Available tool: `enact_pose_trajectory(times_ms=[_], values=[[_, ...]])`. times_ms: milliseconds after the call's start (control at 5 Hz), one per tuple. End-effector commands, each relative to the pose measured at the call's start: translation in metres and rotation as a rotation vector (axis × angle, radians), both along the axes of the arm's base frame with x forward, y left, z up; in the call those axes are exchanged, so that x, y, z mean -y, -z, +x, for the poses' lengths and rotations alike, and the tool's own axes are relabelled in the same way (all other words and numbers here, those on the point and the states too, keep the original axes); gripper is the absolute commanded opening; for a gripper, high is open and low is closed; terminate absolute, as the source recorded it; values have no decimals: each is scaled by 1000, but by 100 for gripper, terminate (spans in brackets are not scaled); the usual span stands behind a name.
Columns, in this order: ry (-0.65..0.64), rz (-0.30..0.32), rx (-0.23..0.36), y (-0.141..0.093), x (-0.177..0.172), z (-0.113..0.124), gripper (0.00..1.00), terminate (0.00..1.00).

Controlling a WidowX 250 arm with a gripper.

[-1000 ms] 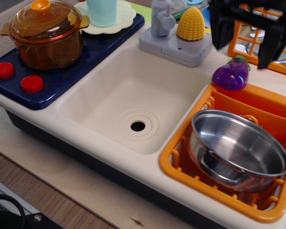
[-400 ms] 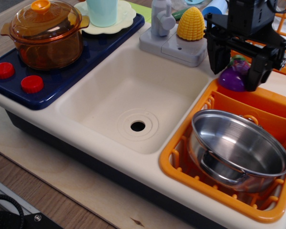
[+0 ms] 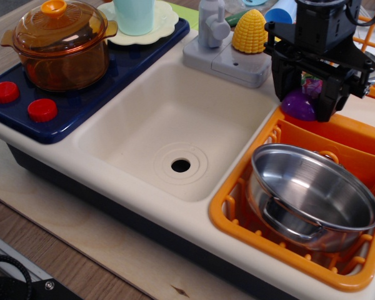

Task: Put eggplant into pan

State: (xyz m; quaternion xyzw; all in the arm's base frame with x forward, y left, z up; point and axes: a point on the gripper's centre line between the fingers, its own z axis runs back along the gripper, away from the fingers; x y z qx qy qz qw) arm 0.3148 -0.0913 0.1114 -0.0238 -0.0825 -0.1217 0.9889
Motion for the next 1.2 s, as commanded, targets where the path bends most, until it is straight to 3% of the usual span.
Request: enact_pose_trajectory(times_ms=[0, 200, 600, 800, 1000], values=[[-12, 67, 10, -30, 12, -7, 0, 0], [-60, 13, -57, -47, 23, -27, 0, 0], [-122, 48, -86, -62, 41, -72, 0, 0], [-100, 13, -112, -62, 39, -86, 100, 0], [-82, -43, -109, -59, 42, -97, 100, 0]])
